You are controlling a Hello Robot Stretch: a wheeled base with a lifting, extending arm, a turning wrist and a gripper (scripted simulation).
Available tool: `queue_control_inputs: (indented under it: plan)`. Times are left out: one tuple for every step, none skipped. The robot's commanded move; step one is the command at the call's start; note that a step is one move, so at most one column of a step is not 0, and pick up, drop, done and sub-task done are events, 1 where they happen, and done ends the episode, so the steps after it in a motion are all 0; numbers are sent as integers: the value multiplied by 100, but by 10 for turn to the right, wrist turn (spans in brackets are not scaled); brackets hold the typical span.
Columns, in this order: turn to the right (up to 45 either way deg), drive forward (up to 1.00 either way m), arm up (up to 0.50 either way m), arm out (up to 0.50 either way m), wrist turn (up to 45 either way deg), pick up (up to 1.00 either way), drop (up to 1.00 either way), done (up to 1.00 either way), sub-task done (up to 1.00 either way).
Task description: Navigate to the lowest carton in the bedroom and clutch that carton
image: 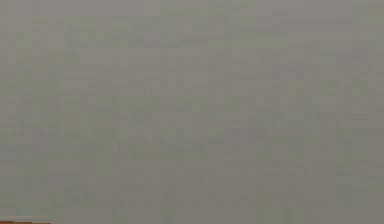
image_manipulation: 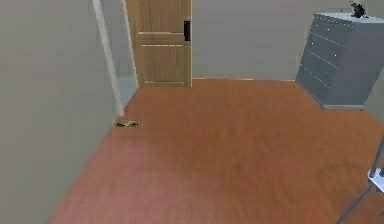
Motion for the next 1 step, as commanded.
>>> queue_control_inputs:
  plan:
    - [30, 0, 0, 0, 0, 0, 0, 0, 0]
